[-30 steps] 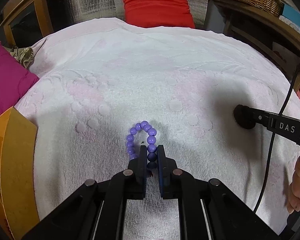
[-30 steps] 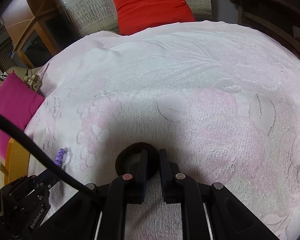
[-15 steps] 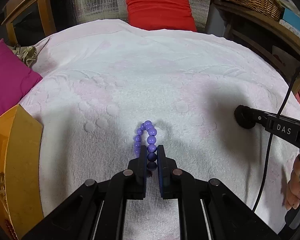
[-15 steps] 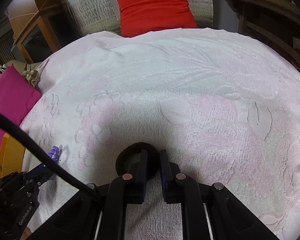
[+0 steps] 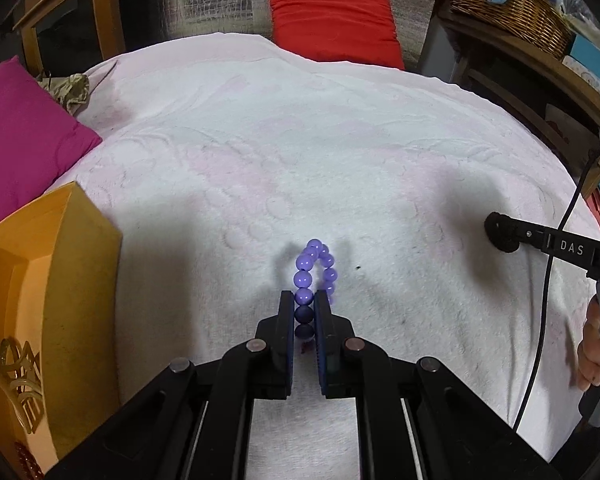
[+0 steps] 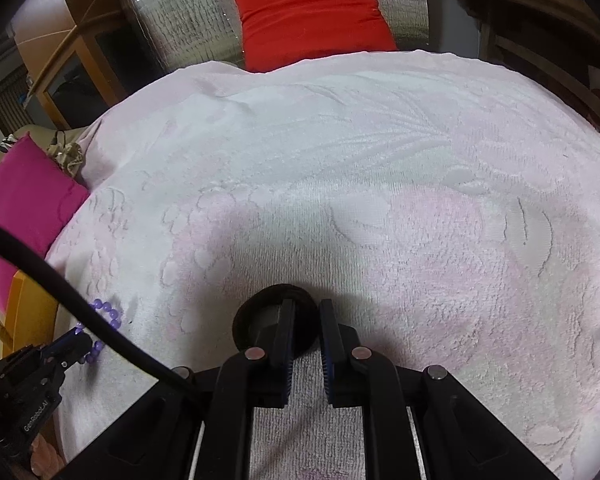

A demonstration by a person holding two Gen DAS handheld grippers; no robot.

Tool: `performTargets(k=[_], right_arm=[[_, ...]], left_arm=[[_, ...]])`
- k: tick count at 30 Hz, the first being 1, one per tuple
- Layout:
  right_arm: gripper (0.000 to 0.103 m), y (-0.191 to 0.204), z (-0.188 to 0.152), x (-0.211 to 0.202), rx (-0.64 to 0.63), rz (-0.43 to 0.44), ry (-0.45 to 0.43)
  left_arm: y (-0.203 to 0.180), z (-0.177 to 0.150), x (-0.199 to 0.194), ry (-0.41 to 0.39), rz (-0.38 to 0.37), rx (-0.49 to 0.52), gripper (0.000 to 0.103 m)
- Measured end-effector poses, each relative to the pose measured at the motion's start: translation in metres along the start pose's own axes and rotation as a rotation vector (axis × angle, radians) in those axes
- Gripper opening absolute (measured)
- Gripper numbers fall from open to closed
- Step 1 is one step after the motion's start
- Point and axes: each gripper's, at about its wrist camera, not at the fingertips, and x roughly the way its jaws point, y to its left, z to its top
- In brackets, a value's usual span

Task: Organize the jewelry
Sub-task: 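Lift the purple bracelet with the left gripper while the right holds the hair tie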

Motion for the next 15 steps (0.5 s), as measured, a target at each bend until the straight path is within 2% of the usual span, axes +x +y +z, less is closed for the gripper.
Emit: performTargets(k=[15], right_arm=[[0.013, -0.003, -0.002, 0.0, -0.014, 0.019, -0.008]], left_arm=[[-0.007, 0.002, 0.011, 0.015, -0.035, -0.008, 0.01]])
